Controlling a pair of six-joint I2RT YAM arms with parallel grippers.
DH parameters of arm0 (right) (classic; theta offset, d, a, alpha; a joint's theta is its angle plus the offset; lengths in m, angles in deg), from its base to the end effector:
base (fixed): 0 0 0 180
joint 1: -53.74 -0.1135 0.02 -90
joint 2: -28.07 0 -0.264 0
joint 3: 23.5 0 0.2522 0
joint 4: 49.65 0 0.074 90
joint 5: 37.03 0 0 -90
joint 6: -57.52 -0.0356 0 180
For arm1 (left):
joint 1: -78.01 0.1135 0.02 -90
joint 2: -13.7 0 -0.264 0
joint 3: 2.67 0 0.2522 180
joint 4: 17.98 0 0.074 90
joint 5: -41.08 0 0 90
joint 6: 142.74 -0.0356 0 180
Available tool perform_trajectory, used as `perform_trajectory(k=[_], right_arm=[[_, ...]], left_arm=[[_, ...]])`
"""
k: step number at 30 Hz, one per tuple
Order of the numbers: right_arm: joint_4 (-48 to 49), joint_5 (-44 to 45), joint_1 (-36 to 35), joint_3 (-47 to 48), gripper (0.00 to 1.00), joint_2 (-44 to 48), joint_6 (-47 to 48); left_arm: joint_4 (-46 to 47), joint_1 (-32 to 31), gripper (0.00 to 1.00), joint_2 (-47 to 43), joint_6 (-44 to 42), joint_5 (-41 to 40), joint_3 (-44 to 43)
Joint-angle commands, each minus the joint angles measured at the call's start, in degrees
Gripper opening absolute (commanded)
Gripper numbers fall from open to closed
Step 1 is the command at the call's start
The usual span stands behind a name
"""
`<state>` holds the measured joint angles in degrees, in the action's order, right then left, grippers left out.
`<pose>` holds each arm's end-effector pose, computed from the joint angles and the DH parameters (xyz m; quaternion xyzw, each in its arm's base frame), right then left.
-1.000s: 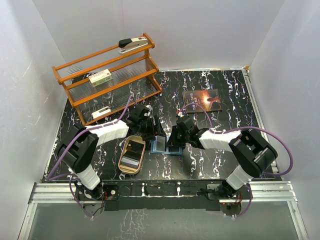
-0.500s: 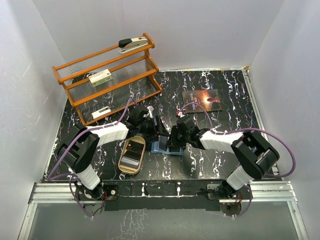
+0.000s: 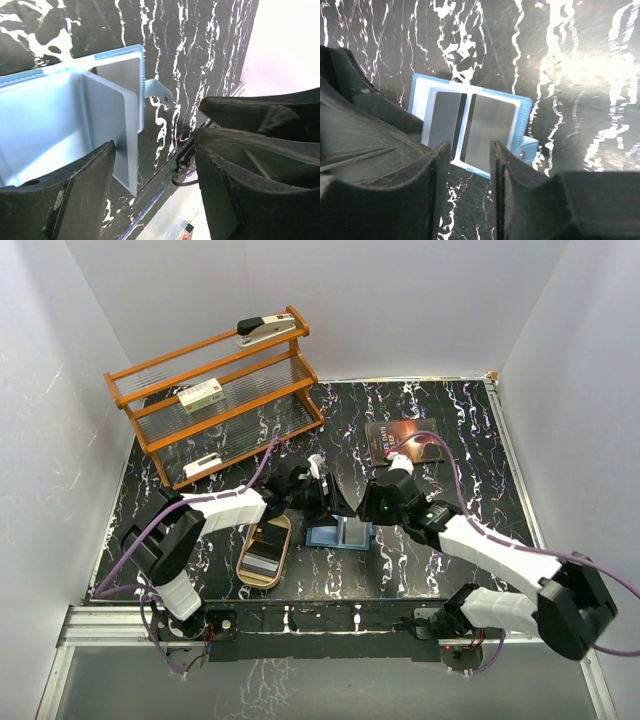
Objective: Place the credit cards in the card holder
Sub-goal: Turn over the card slot in the card holder.
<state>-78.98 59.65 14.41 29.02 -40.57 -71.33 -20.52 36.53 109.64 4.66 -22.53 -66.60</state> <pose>0.1905 0.1507 0.2114 0.0182 0.9239 0.1968 0.3277 0.2505 -0.2426 0.1823 -0.0142 0.8682 -0.4755 0.1410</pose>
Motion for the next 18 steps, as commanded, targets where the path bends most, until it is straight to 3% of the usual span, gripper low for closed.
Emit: perform_trajectory(k=[1,7,18], right_arm=[[-5.72,9.62,-0.14,-0.29,0.38,9.04,-0.69],[-5.43,10.7,-0.13,-2.05,0.41,17.7,-0.22],[-3.27,3.25,-0.21,0.46,0.43,14.82,2.36]], left_arm=[[1.15,-1.99,0.63,0.55,0.49,0.75,-3.37],[-6.3,-2.12,0.64,-2.79,-3.83,-4.49,-4.76],[-22.29,-1.41,0.67,-8.4,-9.33,-17.68,-7.67]])
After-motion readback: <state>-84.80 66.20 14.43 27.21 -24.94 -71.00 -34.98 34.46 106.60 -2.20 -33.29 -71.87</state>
